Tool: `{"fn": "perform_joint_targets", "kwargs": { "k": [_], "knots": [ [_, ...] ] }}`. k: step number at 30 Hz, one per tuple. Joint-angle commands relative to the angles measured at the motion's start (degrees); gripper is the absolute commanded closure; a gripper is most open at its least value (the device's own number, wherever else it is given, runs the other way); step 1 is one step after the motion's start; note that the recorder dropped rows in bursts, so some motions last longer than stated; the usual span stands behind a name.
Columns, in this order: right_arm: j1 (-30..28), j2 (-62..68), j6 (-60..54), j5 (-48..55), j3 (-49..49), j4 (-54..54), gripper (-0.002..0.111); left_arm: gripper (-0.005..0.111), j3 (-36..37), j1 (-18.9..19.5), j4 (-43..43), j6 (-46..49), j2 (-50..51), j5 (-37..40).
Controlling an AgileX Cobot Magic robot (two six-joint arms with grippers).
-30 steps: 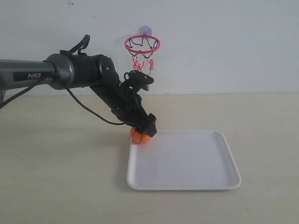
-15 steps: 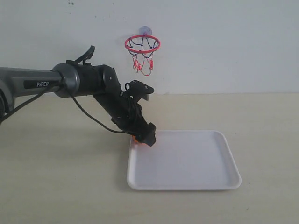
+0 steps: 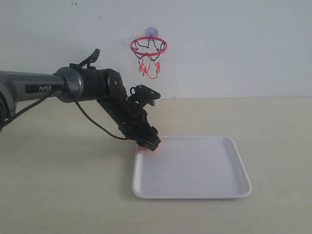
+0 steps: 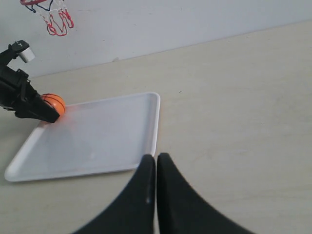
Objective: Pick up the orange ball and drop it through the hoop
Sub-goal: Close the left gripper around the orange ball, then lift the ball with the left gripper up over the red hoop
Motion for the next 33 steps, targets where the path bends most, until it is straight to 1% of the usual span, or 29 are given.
{"fn": "perform_joint_targets", "kwargs": {
  "k": [1,7,12,14,16,18,23,26,28,30,33],
  "knots": [
    [-0.1,-0.3,0.2,-0.5,-0.1,-0.4,0.108,0.071,-0.5,-0.3,0.5,-0.7,-0.2,-0.8],
    [-0.1,-0.3,0.2,-0.5,-0.1,-0.4,0.108,0.103,-0.5,-0.3,0.9,-0.7,-1.2,0.0],
    [-0.1,-0.3,0.2,-0.5,-0.1,-0.4,0.108,0.103,-0.5,-0.2,2.0,-0.5,-5.0,2.5],
    [-0.1,-0.3,0.2,-0.5,-0.1,-0.4,0.108,0.103,-0.5,0.5,2.0,0.5,-6.9,4.2],
    [-0.1,-0.3,0.2,-0.5,-0.1,-0.4,0.108,0.103,-0.5,2.0,0.7,1.7,-8.6,5.4],
    [-0.1,-0.3,0.2,-0.5,-0.1,-0.4,0.108,0.103,-0.5,4.1,-4.4,4.0,-10.1,6.5],
    [-0.1,-0.3,0.2,-0.5,-0.1,-0.4,0.108,0.103,-0.5,12.3,-27.0,13.4,-12.6,7.9],
    [-0.1,-0.3,0.2,-0.5,-0.1,-0.4,0.108,0.103,-2.3,16.3,-36.0,16.2,-12.8,7.8],
    [-0.1,-0.3,0.2,-0.5,-0.1,-0.4,0.108,0.103,-4.8,17.2,-37.0,16.2,-12.5,7.5],
    [-0.1,-0.3,0.2,-0.5,-0.1,-0.4,0.108,0.103,-8.2,17.0,-36.2,16.2,-12.0,7.2],
    [-0.1,-0.3,0.2,-0.5,-0.1,-0.4,0.108,0.103,-15.6,16.8,-35.5,13.6,-9.8,6.4]
  ]
}}
